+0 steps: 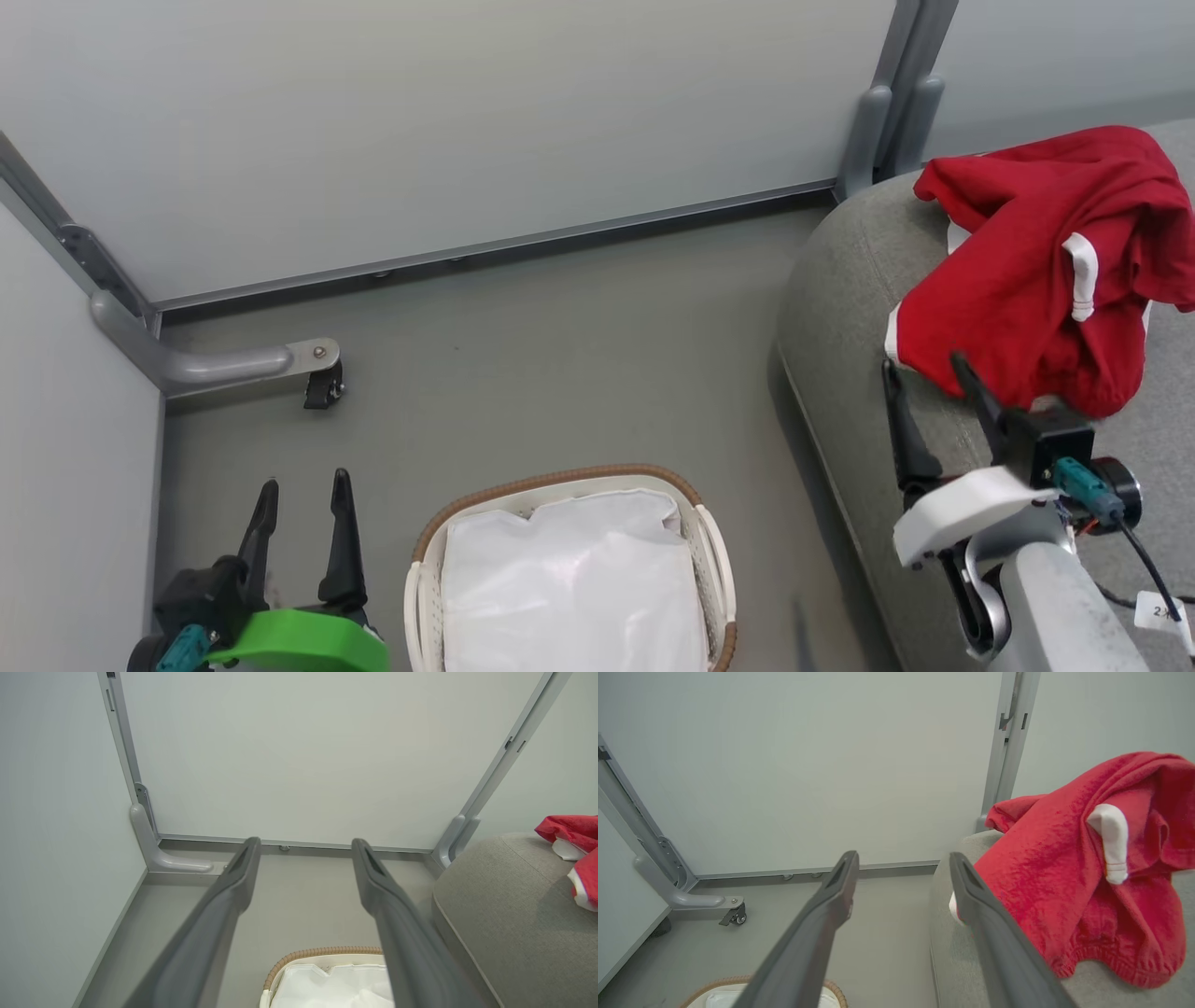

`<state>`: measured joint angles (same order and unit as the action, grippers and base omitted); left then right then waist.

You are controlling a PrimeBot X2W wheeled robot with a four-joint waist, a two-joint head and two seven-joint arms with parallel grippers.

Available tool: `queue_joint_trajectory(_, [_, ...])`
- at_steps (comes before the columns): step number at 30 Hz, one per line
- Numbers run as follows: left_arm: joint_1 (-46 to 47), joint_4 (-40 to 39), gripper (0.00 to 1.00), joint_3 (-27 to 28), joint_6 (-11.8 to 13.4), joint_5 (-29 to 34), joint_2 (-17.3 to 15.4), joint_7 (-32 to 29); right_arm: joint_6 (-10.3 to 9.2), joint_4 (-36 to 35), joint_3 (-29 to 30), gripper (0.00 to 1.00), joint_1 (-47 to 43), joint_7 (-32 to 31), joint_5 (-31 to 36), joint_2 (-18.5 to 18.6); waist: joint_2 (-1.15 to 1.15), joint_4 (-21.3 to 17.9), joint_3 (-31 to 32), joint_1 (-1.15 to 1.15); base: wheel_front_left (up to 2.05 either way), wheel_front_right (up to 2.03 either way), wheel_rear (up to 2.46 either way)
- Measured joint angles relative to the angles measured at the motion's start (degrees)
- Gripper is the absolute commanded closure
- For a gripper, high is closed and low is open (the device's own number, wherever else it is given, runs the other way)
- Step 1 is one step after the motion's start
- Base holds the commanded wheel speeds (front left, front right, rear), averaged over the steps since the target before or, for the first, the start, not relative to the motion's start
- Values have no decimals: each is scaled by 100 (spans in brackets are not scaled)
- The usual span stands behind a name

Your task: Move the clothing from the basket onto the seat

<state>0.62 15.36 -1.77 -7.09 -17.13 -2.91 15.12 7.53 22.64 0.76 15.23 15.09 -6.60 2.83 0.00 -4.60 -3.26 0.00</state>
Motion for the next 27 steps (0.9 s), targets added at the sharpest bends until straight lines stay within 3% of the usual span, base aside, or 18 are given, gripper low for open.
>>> queue_joint_trajectory(9, [-254, -121, 0, -70, 60, -103, 3, 0, 0, -198, -101, 0, -503, 0, -94, -5, 0, 53, 46, 0, 0, 0, 0])
queue_joint_trajectory(27, [-260, -80, 0, -104, 103, -116, 3, 0, 0, -240, -136, 0, -522, 0, -110, -5, 0, 100, 37, 0, 0, 0, 0])
